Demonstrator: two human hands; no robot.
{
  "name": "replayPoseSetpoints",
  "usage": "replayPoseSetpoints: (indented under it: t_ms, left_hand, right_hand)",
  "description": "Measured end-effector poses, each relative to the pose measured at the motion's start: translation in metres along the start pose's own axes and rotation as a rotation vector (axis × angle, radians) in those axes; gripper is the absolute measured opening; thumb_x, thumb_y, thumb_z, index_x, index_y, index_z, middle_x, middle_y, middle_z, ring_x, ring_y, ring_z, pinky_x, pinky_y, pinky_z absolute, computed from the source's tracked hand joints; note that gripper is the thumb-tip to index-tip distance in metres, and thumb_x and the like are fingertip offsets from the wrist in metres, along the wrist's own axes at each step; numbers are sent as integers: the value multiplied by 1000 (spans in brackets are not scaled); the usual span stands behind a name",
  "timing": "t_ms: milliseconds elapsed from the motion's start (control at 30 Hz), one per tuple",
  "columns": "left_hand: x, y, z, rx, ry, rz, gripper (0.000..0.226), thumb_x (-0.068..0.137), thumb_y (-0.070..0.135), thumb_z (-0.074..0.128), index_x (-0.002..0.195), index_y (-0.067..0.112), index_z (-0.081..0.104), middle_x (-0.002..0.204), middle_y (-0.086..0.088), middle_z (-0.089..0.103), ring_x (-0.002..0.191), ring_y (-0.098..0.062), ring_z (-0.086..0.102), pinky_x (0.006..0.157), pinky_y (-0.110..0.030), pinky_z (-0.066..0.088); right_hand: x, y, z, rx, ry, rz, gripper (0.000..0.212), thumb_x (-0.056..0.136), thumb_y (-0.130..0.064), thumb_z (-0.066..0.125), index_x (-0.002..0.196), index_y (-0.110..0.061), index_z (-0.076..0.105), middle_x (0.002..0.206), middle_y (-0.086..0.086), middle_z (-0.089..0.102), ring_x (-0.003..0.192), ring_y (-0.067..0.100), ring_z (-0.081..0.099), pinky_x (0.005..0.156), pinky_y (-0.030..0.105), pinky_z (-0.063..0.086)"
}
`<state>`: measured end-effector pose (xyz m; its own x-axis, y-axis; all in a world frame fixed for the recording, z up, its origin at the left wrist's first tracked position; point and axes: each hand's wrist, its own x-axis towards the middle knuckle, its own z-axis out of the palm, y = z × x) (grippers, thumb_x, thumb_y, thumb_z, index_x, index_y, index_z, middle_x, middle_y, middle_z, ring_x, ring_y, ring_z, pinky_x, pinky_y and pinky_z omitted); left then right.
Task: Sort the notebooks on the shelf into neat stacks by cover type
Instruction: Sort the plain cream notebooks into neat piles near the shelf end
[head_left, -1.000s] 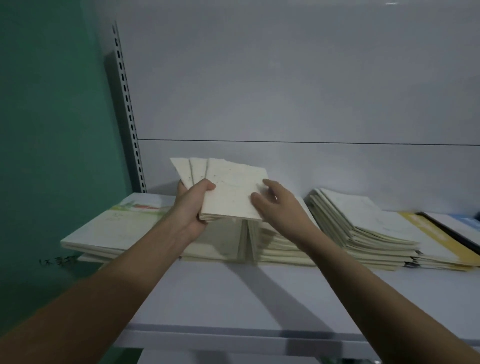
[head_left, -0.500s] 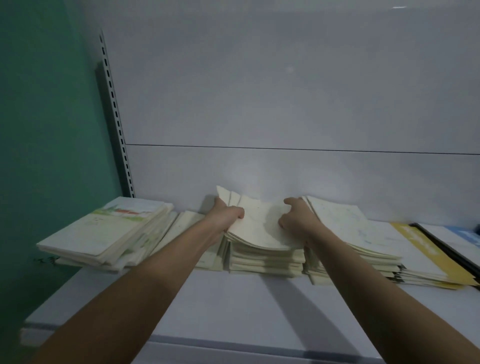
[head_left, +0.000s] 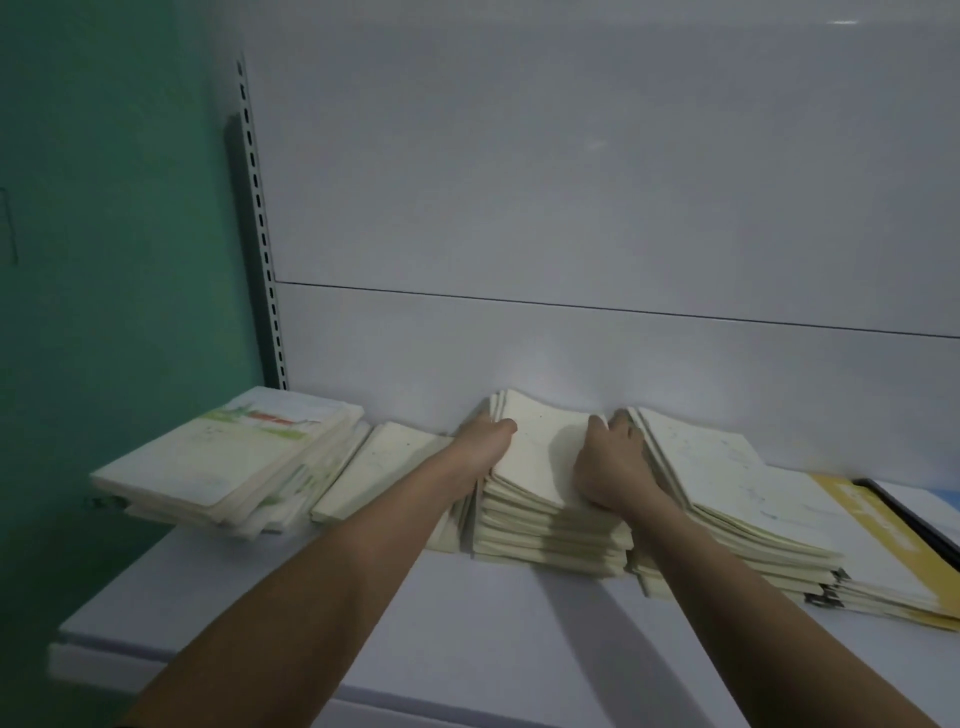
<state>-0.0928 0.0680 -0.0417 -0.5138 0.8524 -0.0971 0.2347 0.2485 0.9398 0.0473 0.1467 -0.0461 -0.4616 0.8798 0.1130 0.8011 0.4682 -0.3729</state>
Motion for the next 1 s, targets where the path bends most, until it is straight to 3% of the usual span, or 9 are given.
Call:
replayPoseSetpoints:
  t_ms: [100, 200, 333, 467, 567, 767, 867, 933, 1000]
  left_hand:
    - [-16, 7, -27, 130, 69, 98, 72, 93, 42, 45, 154, 15, 19, 159, -5, 23, 144, -24, 26, 117, -37, 24]
    - [-25, 1, -70, 253, 130, 166, 64, 94, 34, 51, 152, 16, 29, 153, -9, 35, 138, -23, 37, 107, -29, 31]
    - [-47, -2, -137, 407, 153, 274, 48, 96, 26, 50, 144, 20, 44, 140, -3, 49, 125, -18, 48, 94, -25, 35]
    - [-60, -15, -191, 611, 149, 318, 41, 96, 27, 48, 137, 23, 50, 137, -1, 54, 123, -18, 50, 101, -31, 39]
    - [-64, -35, -213, 696, 111, 330, 41, 96, 25, 49, 136, 21, 51, 140, -2, 52, 126, -19, 49, 104, -31, 38]
    - [-65, -59, -239, 523, 28, 355, 35, 95, 23, 50, 130, 24, 56, 132, 0, 56, 120, -16, 52, 97, -27, 40]
    - [-68, -53, -244, 385, 15, 423, 31, 94, 19, 50, 123, 21, 61, 123, 1, 60, 115, -15, 55, 100, -30, 44]
    - [-71, -49, -244, 303, -6, 433, 30, 94, 18, 50, 121, 19, 63, 120, 2, 62, 113, -14, 56, 101, -32, 44]
    - [-73, -47, -243, 239, -41, 418, 28, 93, 18, 52, 118, 20, 66, 117, 2, 63, 110, -13, 58, 100, -30, 45]
  right_hand:
    - [-14, -22, -12, 57, 246, -174, 49, 96, -11, 42, 144, -7, 33, 153, 18, 25, 137, 37, 27, 108, 42, 29]
    - [-33, -66, -12, 236, 351, -366, 43, 97, -13, 45, 140, -10, 44, 143, 12, 44, 130, 30, 39, 104, 38, 33]
    - [-53, -131, 20, 225, 123, -507, 43, 98, -26, 48, 139, -14, 47, 140, 9, 49, 128, 26, 45, 106, 38, 37]
    - [-52, -169, 74, -124, -245, -479, 81, 86, -63, 53, 147, -15, 31, 153, 9, 31, 139, 29, 29, 109, 48, 32]
    - [-50, -174, 111, -213, -270, -406, 99, 76, -78, 50, 149, -18, 21, 157, 5, 21, 142, 28, 19, 111, 51, 26]
    - [-73, -161, 124, -234, -191, -385, 76, 93, -63, 39, 154, -24, 14, 161, -3, 13, 147, 20, 13, 116, 41, 14]
    - [-77, -157, 112, 28, -318, -313, 77, 90, -61, 45, 154, -27, 18, 160, -4, 15, 148, 18, 13, 120, 38, 11]
    - [-79, -162, 102, 320, -358, -229, 82, 82, -70, 45, 151, -28, 27, 156, -1, 28, 143, 20, 26, 118, 38, 19]
    - [-88, -173, 91, 515, -310, -169, 69, 87, -69, 39, 141, -26, 46, 138, -2, 51, 126, 15, 48, 107, 31, 35]
